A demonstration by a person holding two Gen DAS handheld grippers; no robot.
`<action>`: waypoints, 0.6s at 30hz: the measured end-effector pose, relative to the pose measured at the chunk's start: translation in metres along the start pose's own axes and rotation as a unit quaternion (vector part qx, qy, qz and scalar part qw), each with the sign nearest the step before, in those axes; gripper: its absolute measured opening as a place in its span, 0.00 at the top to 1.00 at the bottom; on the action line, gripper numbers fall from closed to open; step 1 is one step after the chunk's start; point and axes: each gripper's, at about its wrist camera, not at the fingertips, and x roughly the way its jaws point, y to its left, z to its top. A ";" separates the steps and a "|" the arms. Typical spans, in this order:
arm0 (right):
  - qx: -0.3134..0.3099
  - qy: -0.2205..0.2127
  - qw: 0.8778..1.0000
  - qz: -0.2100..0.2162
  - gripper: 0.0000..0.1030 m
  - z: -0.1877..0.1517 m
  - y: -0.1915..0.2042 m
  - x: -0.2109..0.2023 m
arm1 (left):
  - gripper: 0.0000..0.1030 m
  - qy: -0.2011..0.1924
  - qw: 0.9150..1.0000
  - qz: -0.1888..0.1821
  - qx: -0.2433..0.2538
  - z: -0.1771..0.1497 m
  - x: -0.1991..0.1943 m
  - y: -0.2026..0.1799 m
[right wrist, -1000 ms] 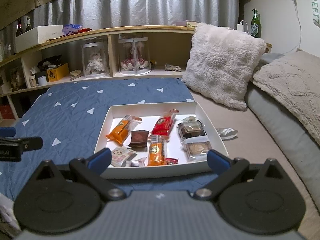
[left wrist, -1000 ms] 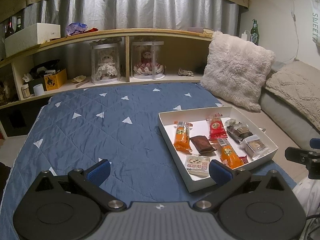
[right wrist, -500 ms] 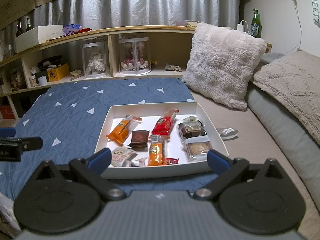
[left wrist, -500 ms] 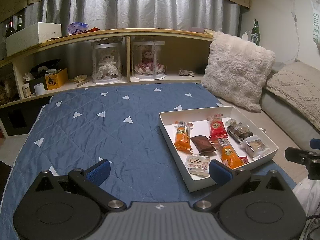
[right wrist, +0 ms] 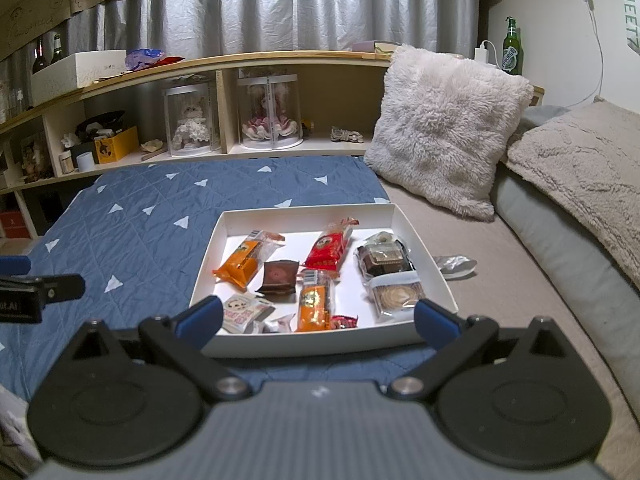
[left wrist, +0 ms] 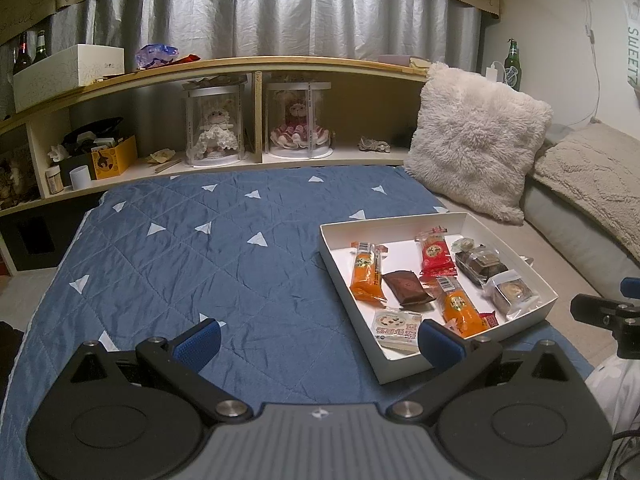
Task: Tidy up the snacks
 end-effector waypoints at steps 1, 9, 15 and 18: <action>0.000 0.000 1.000 0.000 0.01 0.000 0.000 0.000 | 0.00 0.000 1.000 0.000 0.000 0.000 0.000 0.000; 0.000 0.000 1.000 0.000 0.01 0.000 0.001 0.000 | 0.00 0.000 1.000 0.001 0.001 0.000 0.000 0.000; 0.000 0.000 1.000 -0.001 0.01 0.000 0.001 -0.001 | 0.00 -0.001 1.000 0.000 0.001 0.000 -0.001 0.000; -0.001 0.002 1.000 0.001 0.01 0.000 0.000 0.001 | 0.00 0.000 1.000 0.000 0.001 0.000 -0.001 0.000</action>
